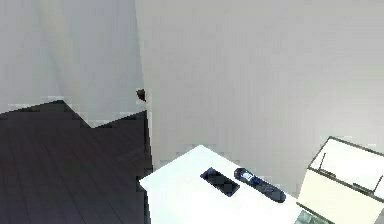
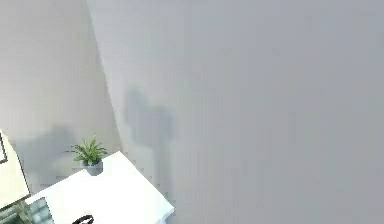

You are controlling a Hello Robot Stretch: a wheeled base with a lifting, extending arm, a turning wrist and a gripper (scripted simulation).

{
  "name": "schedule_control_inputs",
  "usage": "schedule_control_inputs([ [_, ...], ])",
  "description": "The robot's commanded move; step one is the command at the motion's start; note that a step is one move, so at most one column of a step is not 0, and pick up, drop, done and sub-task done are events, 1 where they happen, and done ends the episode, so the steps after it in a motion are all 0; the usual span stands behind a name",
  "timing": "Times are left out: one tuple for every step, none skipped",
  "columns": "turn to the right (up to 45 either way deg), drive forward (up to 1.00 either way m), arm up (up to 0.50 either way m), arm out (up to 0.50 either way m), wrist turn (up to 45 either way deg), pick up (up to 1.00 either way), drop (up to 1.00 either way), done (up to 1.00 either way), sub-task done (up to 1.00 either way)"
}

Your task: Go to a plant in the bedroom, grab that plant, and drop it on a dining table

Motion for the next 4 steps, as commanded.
schedule_control_inputs([
  [-24.0, 0.0, 0.0, 0.0, 0.0, 0.0, 0.0, 0.0, 0.0],
  [0.0, 0.0, 0.5, 0.0, 0.0, 0.0, 0.0, 0.0, 0.0],
  [0.0, 0.0, 0.38, 0.0, 0.0, 0.0, 0.0, 0.0, 0.0],
  [0.0, 0.0, 0.0, 0.34, 0.0, 0.0, 0.0, 0.0, 0.0],
])
